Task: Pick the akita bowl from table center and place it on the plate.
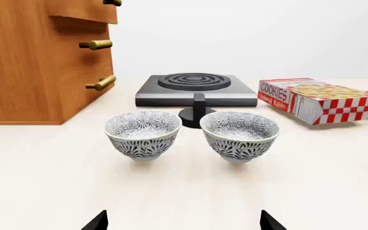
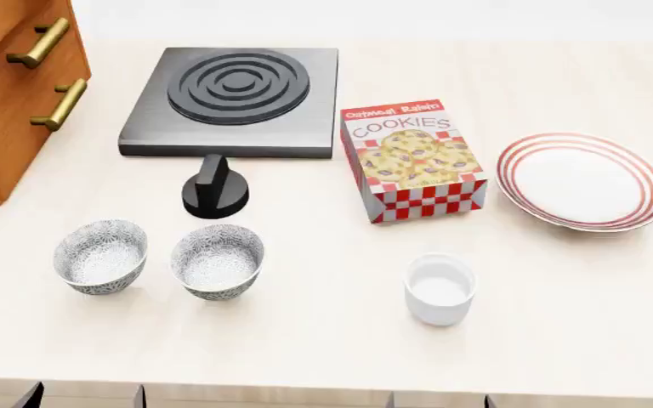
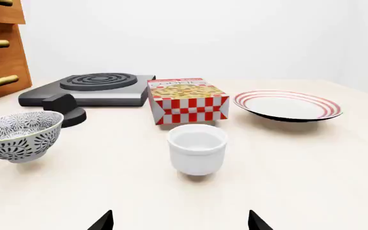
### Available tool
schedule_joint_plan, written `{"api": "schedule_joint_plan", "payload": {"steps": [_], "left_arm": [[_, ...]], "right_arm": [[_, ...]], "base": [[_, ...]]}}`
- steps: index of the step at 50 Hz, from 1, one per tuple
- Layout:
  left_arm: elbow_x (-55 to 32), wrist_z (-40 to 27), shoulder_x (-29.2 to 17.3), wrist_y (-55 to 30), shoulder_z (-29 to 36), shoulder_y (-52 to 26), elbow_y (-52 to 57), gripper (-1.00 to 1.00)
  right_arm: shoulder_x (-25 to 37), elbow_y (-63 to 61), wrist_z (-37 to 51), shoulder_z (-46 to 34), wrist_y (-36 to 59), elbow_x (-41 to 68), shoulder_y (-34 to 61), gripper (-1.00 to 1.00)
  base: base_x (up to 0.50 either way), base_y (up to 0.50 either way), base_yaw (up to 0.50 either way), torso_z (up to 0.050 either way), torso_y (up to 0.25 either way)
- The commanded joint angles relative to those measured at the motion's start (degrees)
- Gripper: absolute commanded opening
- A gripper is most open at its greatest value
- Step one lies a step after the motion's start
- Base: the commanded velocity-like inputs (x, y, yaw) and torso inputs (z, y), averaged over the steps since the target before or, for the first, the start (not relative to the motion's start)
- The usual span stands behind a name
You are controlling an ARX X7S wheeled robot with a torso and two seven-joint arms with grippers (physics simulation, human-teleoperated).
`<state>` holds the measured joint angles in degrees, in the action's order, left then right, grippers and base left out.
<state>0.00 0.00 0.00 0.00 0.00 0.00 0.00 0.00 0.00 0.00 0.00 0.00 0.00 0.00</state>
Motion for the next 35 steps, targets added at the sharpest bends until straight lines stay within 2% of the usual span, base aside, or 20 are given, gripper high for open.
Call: {"api": "schedule_joint_plan", "payload": {"steps": [1,5,11,17,25,29,35], "left_arm": [[-1.51,-1.2,-0.81,-1.42,0.67,-0.53,0.68,1.0],[-3.5,-2.36,-1.64,-3.3,1.07,-1.1,1.67,1.0],[-4.09,-2.9,-2.7,-2.73,2.31,-1.37,0.91,1.0],[-7.0,-2.85,-3.73,-7.14,1.91,-2.47,4.38,1.0],[-12.78,-5.89,-4.84,-19.45,-1.37,-5.12,17.24,1.0],[-8.04,-6.06,-7.18,-14.93,1.0,-5.57,18.44,1.0],[-12.23,-7.83,-6.69,-17.57,-3.27,-10.52,16.72,1.0]], "right_arm": [[0.85,-0.33,2.35,-0.76,0.35,0.01,0.16,1.0],[1.58,0.28,4.82,-1.1,4.18,0.45,1.81,1.0],[2.45,0.49,5.38,-1.69,1.01,2.09,1.5,1.0],[3.32,-1.86,6.82,-1.96,1.22,2.34,1.91,1.0],[4.88,-18.62,11.93,4.57,5.03,5.22,-3.63,1.0],[3.5,-27.18,16.17,12.41,-0.38,9.63,-9.57,1.0],[3.68,-29.82,17.95,16.46,-4.32,12.39,-13.56,1.0]], "base": [[0.0,0.0,0.0,0.0,0.0],[0.0,0.0,0.0,0.0,0.0],[0.0,0.0,0.0,0.0,0.0],[0.0,0.0,0.0,0.0,0.0],[0.0,0.0,0.0,0.0,0.0],[0.0,0.0,0.0,0.0,0.0],[0.06,0.0,0.0,0.0,0.0]]}}
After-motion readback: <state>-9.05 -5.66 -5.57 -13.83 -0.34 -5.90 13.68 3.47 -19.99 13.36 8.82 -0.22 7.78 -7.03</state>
